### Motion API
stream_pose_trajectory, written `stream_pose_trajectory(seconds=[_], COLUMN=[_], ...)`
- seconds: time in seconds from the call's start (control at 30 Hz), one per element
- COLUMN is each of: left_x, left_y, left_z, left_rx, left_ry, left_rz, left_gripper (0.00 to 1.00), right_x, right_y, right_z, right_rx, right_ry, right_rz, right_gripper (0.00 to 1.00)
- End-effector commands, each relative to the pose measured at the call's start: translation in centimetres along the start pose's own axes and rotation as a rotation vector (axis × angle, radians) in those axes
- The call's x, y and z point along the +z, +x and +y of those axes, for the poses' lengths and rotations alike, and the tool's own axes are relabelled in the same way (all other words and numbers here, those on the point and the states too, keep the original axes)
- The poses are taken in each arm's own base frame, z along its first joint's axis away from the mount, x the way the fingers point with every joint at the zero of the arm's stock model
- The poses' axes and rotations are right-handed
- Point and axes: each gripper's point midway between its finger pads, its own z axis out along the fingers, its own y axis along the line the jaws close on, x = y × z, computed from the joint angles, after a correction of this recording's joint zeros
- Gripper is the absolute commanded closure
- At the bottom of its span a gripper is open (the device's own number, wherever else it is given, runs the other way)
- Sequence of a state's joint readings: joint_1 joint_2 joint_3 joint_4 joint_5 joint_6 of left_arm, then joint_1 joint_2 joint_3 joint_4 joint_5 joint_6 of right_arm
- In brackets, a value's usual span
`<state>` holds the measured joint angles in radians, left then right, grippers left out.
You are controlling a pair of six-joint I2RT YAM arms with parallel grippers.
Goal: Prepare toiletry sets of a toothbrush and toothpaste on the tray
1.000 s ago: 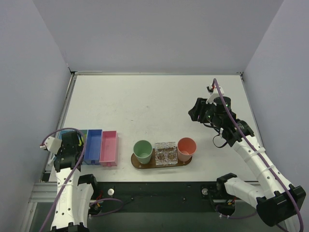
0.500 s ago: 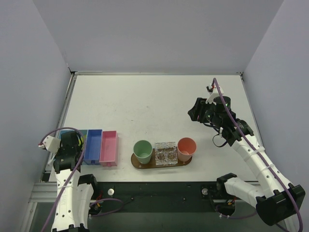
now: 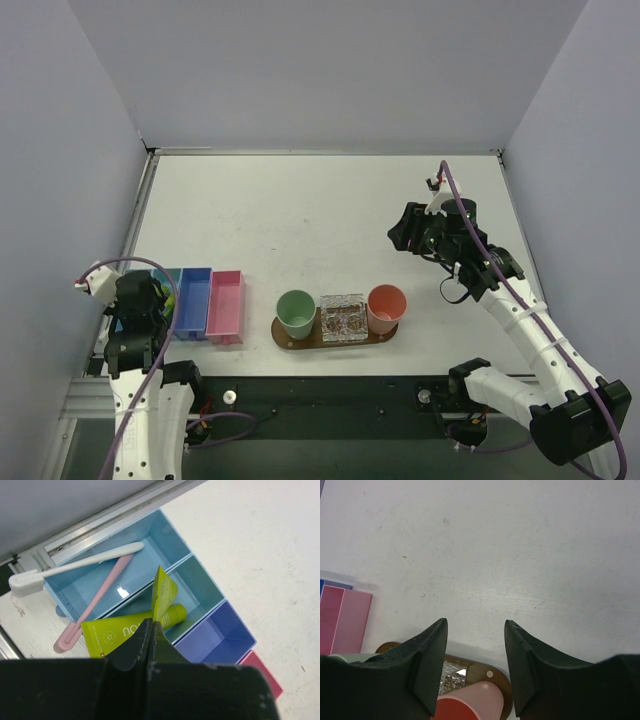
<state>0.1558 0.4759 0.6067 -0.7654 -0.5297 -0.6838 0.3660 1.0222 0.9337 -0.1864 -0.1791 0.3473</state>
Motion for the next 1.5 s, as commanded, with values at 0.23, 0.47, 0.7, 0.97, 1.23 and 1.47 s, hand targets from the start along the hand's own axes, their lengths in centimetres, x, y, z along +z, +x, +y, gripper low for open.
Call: stream_pose_trajectory(seconds=[0.23, 0.47, 0.7, 0.97, 1.23, 1.47], left_x=[-2.1, -3.5, -5.2, -7.4, -10.8, -13.9], left_y=[-4.1, -4.8, -5.4, -7.5, -8.0, -7.2], left_z=[-4.8, -5.9, -7.3, -7.7, -11.5, -15.5], left_rx=[0.075, 0.18, 0.268, 0.44, 0.579, 0.672], left_ry=[0.279, 0.351, 0.435, 0.468, 0.716, 0.97], left_rz=[-0.139, -0.133, -0.123, -0.16, -0.193, -0.167], left_gripper=[1.0, 1.0, 1.0, 1.0, 1.0, 1.0], right_x=[-0.2, -0.5, -1.0, -1.5, -1.7, -2.1], right_y=[-1.1, -1.1, -1.3, -1.8, -1.9, -1.6], right_z=[0.7, 1.0, 1.3, 1.6, 3.2, 7.6], right_rx=[0.019, 0.02, 0.017, 0.019, 0.018, -0.055], right_ry=[-0.032, -0.043, -0.057, -0.065, -0.13, -0.298], right_rz=[-0.028, -0.024, -0.022, -0.032, -0.019, 0.021], right_gripper=[0.56, 0.56, 0.56, 0.56, 0.56, 0.54])
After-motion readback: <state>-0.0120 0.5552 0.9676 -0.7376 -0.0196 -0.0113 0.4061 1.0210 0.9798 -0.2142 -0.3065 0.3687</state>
